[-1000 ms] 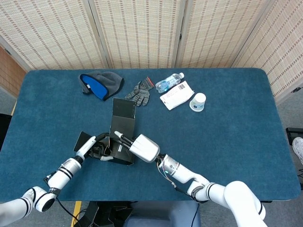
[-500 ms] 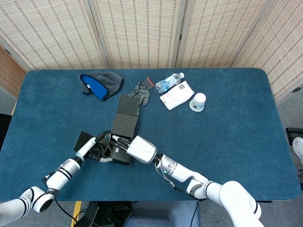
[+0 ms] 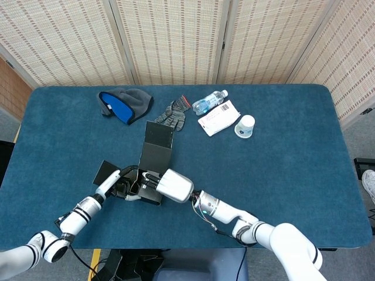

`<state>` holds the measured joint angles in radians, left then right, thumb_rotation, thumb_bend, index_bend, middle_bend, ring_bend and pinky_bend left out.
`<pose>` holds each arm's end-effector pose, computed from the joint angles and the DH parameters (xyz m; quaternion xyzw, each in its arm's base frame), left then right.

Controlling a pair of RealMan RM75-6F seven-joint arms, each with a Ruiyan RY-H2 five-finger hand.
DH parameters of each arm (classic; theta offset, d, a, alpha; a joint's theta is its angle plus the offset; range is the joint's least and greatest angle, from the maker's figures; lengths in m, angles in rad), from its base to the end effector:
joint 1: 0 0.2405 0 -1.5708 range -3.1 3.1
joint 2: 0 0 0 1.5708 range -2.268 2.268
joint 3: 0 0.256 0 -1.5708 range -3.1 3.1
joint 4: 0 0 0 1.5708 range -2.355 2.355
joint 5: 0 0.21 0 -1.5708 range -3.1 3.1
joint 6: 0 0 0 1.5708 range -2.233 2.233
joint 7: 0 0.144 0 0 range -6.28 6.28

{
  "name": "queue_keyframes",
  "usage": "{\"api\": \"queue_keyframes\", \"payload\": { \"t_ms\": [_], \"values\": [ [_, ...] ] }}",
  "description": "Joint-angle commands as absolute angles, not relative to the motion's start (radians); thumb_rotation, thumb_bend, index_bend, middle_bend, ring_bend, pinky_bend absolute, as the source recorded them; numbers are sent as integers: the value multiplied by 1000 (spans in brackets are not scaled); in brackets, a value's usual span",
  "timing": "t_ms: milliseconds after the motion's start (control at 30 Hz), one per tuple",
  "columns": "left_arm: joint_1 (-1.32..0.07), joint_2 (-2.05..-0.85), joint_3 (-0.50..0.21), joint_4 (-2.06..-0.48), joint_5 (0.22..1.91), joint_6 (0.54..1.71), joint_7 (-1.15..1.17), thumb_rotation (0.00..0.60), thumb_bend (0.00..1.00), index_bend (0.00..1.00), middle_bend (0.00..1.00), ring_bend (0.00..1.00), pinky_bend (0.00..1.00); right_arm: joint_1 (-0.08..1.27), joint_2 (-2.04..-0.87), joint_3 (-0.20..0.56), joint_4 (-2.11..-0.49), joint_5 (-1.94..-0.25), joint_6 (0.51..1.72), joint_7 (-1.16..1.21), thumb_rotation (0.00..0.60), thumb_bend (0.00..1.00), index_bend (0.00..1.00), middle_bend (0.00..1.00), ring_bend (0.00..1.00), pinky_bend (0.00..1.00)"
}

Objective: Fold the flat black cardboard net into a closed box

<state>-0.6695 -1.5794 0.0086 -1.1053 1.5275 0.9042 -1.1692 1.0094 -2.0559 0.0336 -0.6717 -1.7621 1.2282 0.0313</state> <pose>-0.2389 0.3303 -0.0289 -0.5164 -0.7118 -0.4506 0.1537 -0.0467 -0.3356 -0.1217 0.8203 -0.0557 0.5054 0.2620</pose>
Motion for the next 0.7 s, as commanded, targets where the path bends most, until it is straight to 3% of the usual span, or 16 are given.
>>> {"api": "queue_keyframes", "payload": {
  "t_ms": [33,500,700],
  "values": [
    [-671,-1579,9,-1105,1528,903,-1175,600,95,190,186,661,691,1012,-2055,31,-669,-1764,1230,41,600,117,236,247,761,968],
    [-672,-1588,10,-1097,1527,902,-1189,600,94,194,201,662,691,1031,-2023,10,-696,-1768,1195,80,600,223,388,408,790,996],
    [-671,-1589,10,-1096,1525,903,-1193,600,95,192,201,662,691,1033,-2012,1,-708,-1770,1183,75,600,248,410,423,792,1000]
  ]
}}
